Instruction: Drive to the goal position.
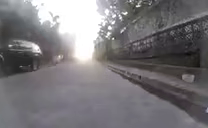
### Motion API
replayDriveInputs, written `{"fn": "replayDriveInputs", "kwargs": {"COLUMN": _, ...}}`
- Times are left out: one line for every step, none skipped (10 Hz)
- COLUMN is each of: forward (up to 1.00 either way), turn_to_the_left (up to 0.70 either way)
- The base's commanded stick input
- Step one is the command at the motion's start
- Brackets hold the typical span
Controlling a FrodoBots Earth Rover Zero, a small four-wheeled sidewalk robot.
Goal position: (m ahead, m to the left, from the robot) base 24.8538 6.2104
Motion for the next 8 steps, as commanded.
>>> {"fn": "replayDriveInputs", "kwargs": {"forward": 1.00, "turn_to_the_left": 0.01}}
{"fn": "replayDriveInputs", "kwargs": {"forward": 1.00, "turn_to_the_left": 0.01}}
{"fn": "replayDriveInputs", "kwargs": {"forward": 1.00, "turn_to_the_left": -0.05}}
{"fn": "replayDriveInputs", "kwargs": {"forward": 1.00, "turn_to_the_left": -0.39}}
{"fn": "replayDriveInputs", "kwargs": {"forward": 1.00, "turn_to_the_left": -0.39}}
{"fn": "replayDriveInputs", "kwargs": {"forward": 1.00, "turn_to_the_left": -0.04}}
{"fn": "replayDriveInputs", "kwargs": {"forward": 1.00, "turn_to_the_left": 0.01}}
{"fn": "replayDriveInputs", "kwargs": {"forward": 1.00, "turn_to_the_left": 0.01}}
